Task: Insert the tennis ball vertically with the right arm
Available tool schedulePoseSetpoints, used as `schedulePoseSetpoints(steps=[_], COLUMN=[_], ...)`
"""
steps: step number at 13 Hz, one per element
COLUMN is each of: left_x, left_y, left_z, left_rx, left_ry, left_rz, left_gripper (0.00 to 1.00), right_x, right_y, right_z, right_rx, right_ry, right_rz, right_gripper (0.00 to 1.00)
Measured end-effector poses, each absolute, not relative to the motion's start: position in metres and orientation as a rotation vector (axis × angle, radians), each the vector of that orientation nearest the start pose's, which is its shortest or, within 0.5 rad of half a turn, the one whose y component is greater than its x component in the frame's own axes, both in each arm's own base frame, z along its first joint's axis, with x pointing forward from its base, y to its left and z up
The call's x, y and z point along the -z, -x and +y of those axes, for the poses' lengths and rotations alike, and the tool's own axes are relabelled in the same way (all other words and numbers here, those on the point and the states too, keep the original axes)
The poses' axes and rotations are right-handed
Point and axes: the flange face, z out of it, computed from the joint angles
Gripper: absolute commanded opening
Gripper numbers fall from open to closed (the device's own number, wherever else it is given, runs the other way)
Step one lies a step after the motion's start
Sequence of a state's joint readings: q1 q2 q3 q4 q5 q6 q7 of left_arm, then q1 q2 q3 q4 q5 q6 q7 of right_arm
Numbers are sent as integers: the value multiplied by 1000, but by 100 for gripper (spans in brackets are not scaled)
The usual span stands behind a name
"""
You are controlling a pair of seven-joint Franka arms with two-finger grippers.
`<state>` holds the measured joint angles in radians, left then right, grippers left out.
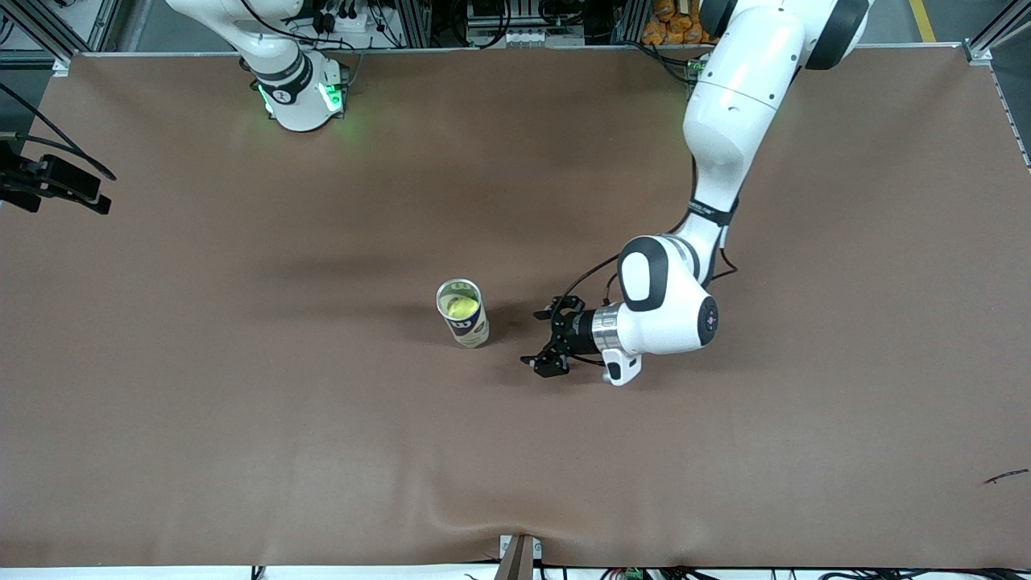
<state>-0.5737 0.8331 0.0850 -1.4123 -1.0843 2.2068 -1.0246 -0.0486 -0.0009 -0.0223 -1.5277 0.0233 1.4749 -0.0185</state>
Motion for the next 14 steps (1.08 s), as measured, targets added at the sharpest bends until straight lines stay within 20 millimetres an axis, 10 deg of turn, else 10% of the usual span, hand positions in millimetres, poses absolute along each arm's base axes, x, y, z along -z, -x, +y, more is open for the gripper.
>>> schedulePoseSetpoints(steps=[14], left_x=[-293], left_y=[-677], left_z=[-183], left_rx=[512], left_ry=[-2725], left_rz=[1031], left_gripper=[100], right_x=[-639], right_y=[-548], right_z=[-39], right_rx=[-69], right_ry=[3111], right_rz=[91], right_gripper=[100])
